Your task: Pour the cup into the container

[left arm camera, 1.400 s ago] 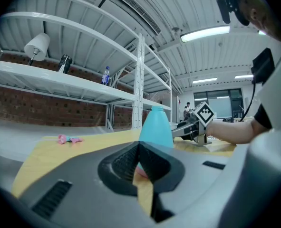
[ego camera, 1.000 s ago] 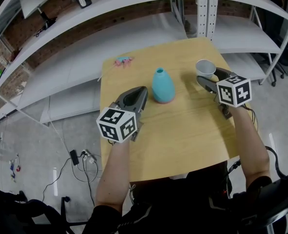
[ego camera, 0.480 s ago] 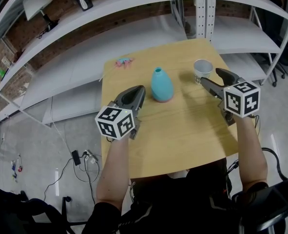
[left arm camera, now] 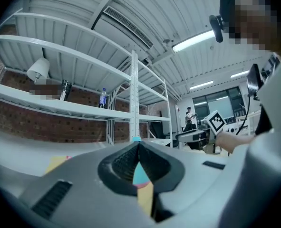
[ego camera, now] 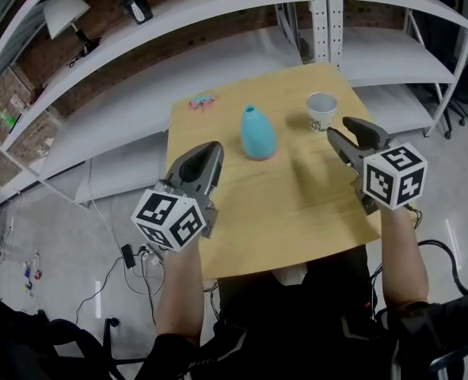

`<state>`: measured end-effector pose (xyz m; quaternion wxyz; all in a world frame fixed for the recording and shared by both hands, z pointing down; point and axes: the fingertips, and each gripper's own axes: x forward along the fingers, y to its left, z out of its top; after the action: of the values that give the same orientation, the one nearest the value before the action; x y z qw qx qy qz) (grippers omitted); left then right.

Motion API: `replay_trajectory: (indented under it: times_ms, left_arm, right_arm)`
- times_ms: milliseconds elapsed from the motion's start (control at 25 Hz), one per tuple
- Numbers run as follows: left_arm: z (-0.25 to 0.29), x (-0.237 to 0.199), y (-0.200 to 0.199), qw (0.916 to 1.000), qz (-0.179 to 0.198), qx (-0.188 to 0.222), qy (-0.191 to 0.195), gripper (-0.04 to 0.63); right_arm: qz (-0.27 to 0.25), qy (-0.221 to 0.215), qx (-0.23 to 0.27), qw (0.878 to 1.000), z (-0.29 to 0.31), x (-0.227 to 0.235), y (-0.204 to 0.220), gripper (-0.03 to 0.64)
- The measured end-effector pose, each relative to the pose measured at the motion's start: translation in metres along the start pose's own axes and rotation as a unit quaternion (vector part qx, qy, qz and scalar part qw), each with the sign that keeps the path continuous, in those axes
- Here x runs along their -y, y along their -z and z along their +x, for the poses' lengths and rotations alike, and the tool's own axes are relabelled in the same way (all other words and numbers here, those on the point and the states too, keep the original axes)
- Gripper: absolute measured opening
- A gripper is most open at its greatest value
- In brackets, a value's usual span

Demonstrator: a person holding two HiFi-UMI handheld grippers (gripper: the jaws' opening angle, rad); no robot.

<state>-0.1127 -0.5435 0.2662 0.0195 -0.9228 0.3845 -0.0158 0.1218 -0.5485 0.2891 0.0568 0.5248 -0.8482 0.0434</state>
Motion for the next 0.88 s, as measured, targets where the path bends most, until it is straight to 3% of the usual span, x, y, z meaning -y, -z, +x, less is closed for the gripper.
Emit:
replay_trajectory:
  times_ms: [160, 680, 880]
  left_arm:
    - [-0.013, 0.02, 0.001, 0.9999, -0.002, 0.007, -0.009, 0.002]
    - [-0.056, 0.083, -0.004, 0.9992, -0.019, 0.029, -0.018, 0.002]
    - [-0.079, 0.126, 0.013, 0.9993, -0.028, 0.02, -0.013, 0.002]
  right_arm:
    - [0.015, 0.016, 0.019, 1.0, -0.018, -0.001, 0.001, 0.014]
    - [0.025, 0.017, 0.036, 0.999, -0.08, -0.033, 0.007, 0.0]
    - [0.036, 0.013, 0.034, 0.999, -0.121, -0.05, 0.024, 0.0]
